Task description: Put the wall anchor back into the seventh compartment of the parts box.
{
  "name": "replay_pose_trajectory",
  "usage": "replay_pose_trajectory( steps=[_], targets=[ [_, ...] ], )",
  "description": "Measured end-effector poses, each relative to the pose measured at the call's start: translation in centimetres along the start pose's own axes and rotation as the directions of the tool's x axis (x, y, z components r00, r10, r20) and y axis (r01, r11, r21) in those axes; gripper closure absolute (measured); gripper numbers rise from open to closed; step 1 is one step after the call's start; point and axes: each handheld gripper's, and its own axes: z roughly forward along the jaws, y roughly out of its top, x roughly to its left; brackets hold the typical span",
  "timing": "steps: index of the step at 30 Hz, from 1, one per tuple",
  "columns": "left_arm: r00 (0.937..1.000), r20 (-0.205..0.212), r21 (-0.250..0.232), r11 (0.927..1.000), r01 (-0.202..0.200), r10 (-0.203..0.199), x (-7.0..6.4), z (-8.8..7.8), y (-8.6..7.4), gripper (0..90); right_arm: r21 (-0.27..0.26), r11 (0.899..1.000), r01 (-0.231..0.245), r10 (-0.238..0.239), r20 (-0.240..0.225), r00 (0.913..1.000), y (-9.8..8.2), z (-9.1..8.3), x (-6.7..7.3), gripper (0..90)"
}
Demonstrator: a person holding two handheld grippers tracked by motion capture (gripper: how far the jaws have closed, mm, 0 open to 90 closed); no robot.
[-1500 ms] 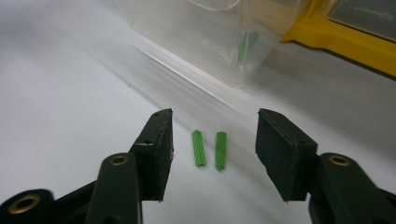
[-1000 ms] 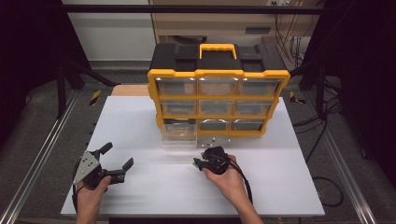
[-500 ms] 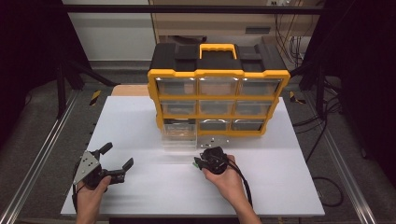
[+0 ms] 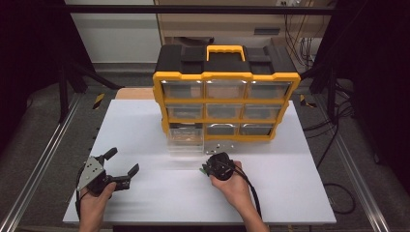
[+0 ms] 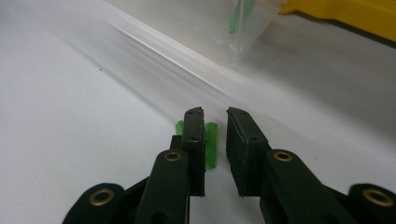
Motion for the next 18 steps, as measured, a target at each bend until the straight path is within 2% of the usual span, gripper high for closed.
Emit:
replay_pose_trajectory(
  steps=[6, 11, 18],
  targets=[
    [1.0000, -0.001, 0.001, 1.0000, 0.000, 0.000, 0.0, 0.0, 0.0, 0.7, 0.007, 1.000, 0.019, -0.019, 0.012, 0.9997, -0.2, 0.2, 0.1, 83.8],
    [1.0000, -0.002, 0.001, 1.0000, 0.001, -0.001, 0.1, 0.0, 0.0, 0.7, -0.010, 0.999, 0.033, -0.033, 0.012, 0.9994, -0.4, 0.1, -0.1, 84.3],
    [1.0000, -0.003, 0.000, 1.0000, 0.003, -0.003, 0.2, 0.0, 0.0, 0.7, -0.093, 0.996, 0.014, -0.013, 0.010, 0.9999, -0.6, -1.4, -0.8, 84.7]
  ],
)
